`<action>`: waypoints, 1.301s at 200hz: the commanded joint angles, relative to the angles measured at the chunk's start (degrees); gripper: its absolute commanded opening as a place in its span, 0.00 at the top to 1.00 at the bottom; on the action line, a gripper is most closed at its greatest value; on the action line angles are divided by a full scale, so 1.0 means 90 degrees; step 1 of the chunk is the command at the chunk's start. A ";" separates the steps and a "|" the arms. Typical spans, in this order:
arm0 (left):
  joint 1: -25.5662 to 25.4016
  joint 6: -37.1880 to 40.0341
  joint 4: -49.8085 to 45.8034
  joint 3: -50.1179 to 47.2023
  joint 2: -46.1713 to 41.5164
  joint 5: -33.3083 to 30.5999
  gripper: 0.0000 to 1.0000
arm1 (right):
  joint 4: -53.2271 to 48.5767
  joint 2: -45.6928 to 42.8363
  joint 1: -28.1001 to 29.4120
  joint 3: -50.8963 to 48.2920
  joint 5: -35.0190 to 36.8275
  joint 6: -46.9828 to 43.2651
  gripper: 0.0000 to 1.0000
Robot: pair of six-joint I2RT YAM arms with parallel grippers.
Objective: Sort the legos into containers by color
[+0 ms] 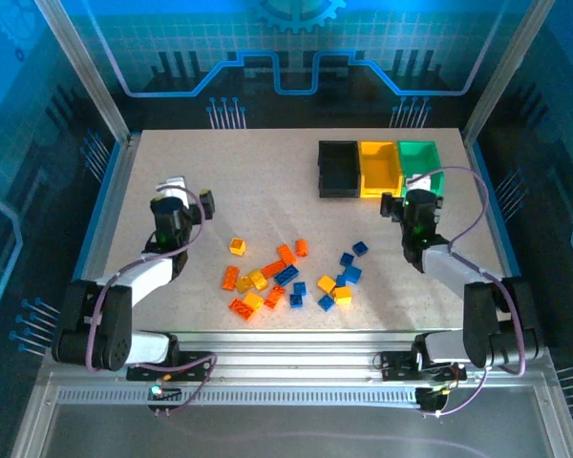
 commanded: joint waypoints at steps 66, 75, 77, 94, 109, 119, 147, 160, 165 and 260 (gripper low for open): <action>0.0706 -0.4659 -0.3795 0.1584 -0.0457 -0.0063 0.01 | -0.3809 0.1179 -0.0864 0.2798 -0.1633 0.2200 0.00; 0.0738 -0.4678 -0.3810 0.1668 -0.0378 0.0245 0.01 | -0.4178 0.1579 -0.0870 0.3256 -0.1789 0.2011 0.00; 0.0740 -0.4688 -0.3824 0.1685 -0.0363 0.0278 0.01 | -0.4227 0.1660 -0.0874 0.3356 -0.1830 0.1962 0.01; 0.0752 -0.4723 -0.3749 0.1747 -0.0320 0.0673 0.01 | -0.4566 0.2319 -0.0930 0.3962 -0.2019 0.1839 0.04; 0.0768 -0.4797 -0.3640 0.1742 -0.0387 0.1035 0.01 | -0.4787 0.2827 -0.0977 0.4484 -0.2089 0.1799 0.08; 0.0771 -0.4846 -0.3517 0.1701 -0.0453 0.1248 0.01 | -0.4931 0.3137 -0.1002 0.4823 -0.2068 0.1780 0.10; 0.0753 -0.5002 -0.3617 0.1727 -0.0617 0.1649 0.01 | -0.5347 0.3902 -0.1029 0.5691 -0.1874 0.1742 0.15; 0.0756 -0.5043 -0.4040 0.1880 -0.0618 0.1769 0.01 | -0.5500 0.4211 -0.1042 0.6067 -0.1898 0.1749 0.18; 0.0746 -0.5043 -0.4175 0.1940 -0.0618 0.1881 0.03 | -0.5574 0.4333 -0.1042 0.6222 -0.1923 0.1748 0.20; 0.0401 -0.4941 -0.4105 0.1679 -0.0849 0.2310 0.05 | -0.6369 0.5581 -0.1020 0.7767 -0.2120 0.1723 0.55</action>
